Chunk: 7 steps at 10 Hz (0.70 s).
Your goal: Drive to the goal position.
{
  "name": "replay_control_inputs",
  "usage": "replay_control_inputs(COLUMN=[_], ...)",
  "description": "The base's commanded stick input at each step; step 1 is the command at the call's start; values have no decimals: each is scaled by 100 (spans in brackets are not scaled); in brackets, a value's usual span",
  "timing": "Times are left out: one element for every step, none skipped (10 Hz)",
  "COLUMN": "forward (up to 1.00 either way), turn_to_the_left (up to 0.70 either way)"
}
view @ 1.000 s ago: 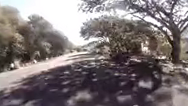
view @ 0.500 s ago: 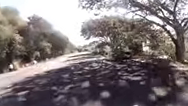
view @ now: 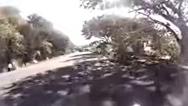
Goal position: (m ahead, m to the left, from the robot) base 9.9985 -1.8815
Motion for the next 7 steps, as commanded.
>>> replay_control_inputs(forward=[50, 50, 50, 50, 50, 50, 50], turn_to_the_left=[0, 0, 0, 0, 0, 0, 0])
